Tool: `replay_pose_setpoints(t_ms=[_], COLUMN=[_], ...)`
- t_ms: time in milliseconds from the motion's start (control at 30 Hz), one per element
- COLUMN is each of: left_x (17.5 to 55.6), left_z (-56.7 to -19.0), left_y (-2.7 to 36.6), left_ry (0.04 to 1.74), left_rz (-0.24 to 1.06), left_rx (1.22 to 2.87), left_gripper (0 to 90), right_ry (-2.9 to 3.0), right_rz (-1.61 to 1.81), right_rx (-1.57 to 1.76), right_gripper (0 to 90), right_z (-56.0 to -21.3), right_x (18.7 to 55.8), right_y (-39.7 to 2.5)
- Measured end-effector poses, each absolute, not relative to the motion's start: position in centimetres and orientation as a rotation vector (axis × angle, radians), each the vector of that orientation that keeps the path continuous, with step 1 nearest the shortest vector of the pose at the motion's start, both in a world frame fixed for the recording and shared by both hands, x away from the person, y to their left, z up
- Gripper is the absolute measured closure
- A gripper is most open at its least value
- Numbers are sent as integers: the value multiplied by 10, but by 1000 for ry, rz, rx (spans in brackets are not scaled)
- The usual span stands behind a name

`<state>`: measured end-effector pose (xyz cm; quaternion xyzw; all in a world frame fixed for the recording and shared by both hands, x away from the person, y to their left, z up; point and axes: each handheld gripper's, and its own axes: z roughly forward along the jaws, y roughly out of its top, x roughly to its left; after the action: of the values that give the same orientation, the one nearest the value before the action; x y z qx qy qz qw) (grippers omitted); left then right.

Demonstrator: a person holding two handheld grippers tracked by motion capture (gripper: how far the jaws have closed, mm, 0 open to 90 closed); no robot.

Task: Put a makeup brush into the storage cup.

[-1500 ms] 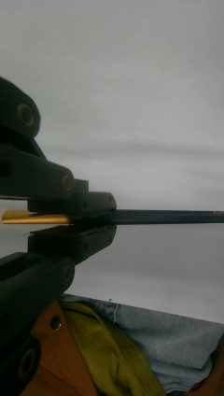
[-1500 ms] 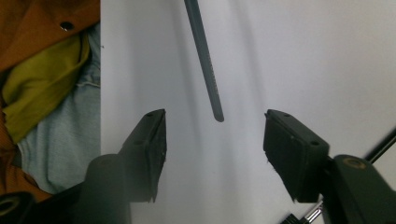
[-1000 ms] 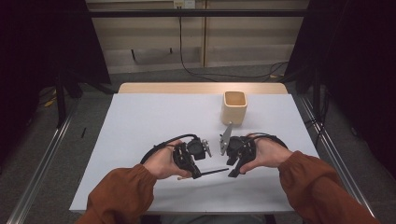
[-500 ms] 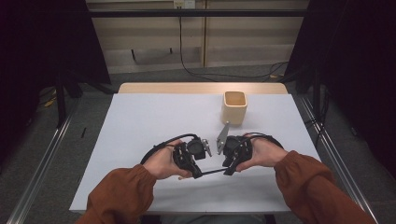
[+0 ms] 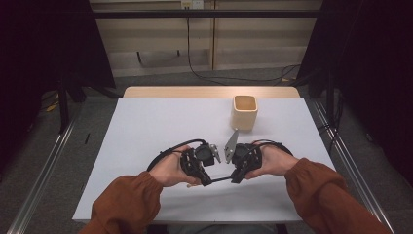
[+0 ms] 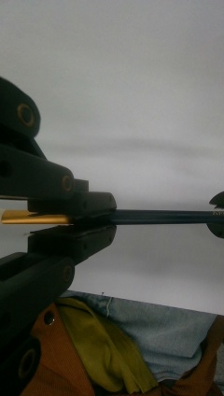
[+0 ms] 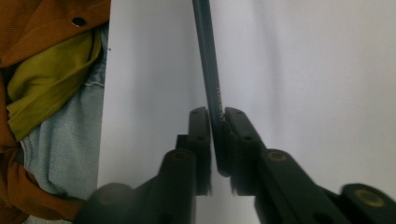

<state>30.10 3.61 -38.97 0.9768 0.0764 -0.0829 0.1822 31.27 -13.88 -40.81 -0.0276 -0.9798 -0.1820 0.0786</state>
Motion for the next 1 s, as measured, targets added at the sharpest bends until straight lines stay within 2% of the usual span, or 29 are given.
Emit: replay_pose_setpoints(t_ms=[167, 433, 667, 733, 800, 933, 1000], left_x=[302, 305, 305, 307, 309, 312, 312], left_z=[-389, -394, -397, -397, -397, -398, -398], left_y=[38, 41, 44, 45, 47, 49, 49], left_ry=[175, 225, 240, 259, 299, 341, 347], left_rz=[-234, -271, -247, -230, -222, -191, -166], left_rx=[2757, 2720, 2691, 2689, 2669, 2641, 2643], left_gripper=[833, 812, 712, 638, 506, 336, 223], right_ry=[-2930, -2909, -2918, -2923, -2922, -2918, -2917], right_rz=[-567, -552, -553, -558, -547, -559, -552], right_rx=[-51, -43, -67, -71, -91, -109, -111], right_gripper=[850, 859, 859, 860, 859, 860, 860], right_z=[-408, -408, -409, -409, -409, -409, -409], right_x=[311, 309, 311, 312, 312, 313, 313], right_y=[-141, -141, -143, -144, -146, -149, -150])
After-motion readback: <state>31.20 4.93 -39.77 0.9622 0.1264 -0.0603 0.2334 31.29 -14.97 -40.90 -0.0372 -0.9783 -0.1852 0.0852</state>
